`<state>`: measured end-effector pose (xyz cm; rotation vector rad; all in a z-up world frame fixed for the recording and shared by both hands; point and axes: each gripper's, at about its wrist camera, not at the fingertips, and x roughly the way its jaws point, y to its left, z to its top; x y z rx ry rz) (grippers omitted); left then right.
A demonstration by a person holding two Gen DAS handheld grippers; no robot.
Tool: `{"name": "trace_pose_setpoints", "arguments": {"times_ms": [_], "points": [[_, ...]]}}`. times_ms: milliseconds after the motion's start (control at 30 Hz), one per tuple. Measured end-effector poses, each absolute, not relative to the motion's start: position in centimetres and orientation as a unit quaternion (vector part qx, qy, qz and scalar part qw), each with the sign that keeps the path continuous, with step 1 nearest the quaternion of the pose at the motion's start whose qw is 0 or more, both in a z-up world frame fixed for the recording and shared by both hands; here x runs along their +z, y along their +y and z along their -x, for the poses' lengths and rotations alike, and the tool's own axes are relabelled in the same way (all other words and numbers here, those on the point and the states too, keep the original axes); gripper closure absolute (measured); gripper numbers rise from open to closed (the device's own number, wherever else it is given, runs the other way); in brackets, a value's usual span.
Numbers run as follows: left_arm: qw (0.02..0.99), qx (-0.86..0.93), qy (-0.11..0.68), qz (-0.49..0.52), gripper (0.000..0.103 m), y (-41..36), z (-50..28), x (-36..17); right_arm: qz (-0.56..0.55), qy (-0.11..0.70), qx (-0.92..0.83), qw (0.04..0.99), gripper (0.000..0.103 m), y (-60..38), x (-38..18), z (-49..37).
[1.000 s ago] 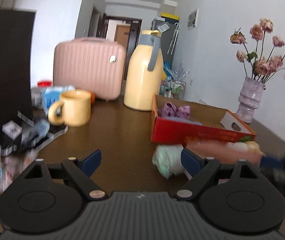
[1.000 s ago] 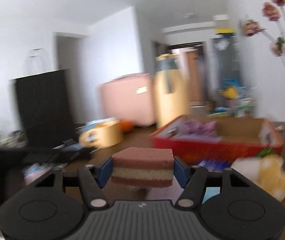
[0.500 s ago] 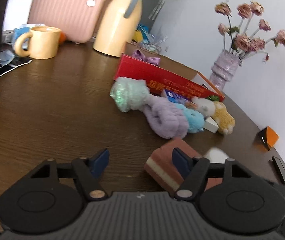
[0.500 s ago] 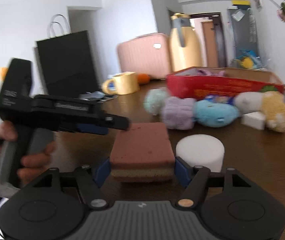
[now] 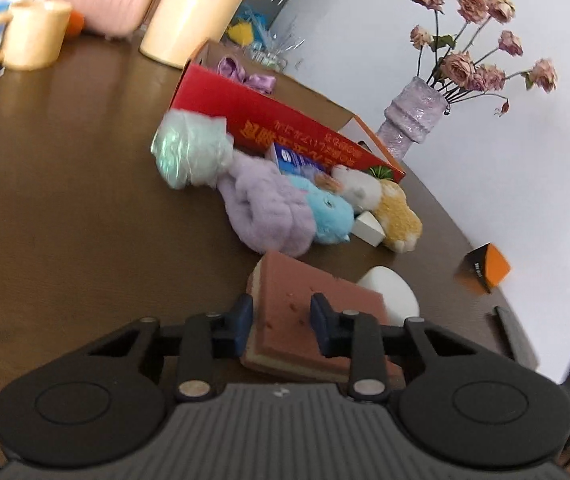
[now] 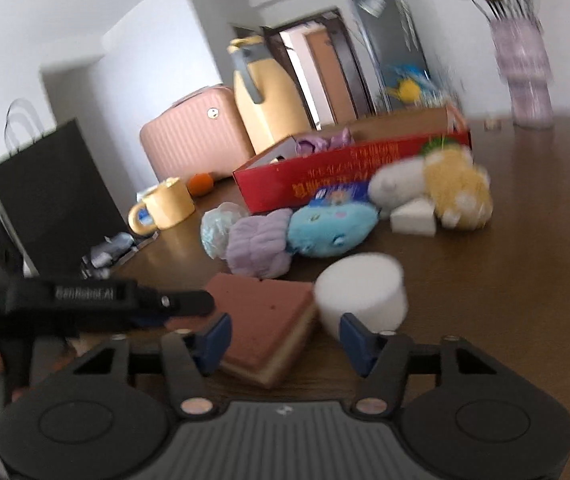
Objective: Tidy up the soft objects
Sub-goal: 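Grasp the pink-and-cream sponge cake toy with both grippers, then carry the sponge cake toy into the box and open both grippers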
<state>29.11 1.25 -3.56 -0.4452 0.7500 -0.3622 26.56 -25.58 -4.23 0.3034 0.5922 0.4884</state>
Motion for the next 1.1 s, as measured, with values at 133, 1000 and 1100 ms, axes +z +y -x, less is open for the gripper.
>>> {"name": "trace_pose_setpoints", "arguments": {"times_ms": [133,1000,1100], "points": [[0.891,-0.178,0.366,0.202,0.073,0.4,-26.9,-3.3,-0.166,0.304,0.240,0.907,0.065,-25.0,-5.1,-27.2],[0.906,-0.223,0.302,0.196,0.078,-1.9,-29.9,2.0,-0.170,0.267,0.237,0.918,0.076,-28.2,-0.2,-28.2],[0.916,-0.235,0.271,0.180,0.078,-3.6,-36.8,5.8,-0.151,0.229,0.227,0.934,0.076,-29.4,3.5,-34.0]]}}
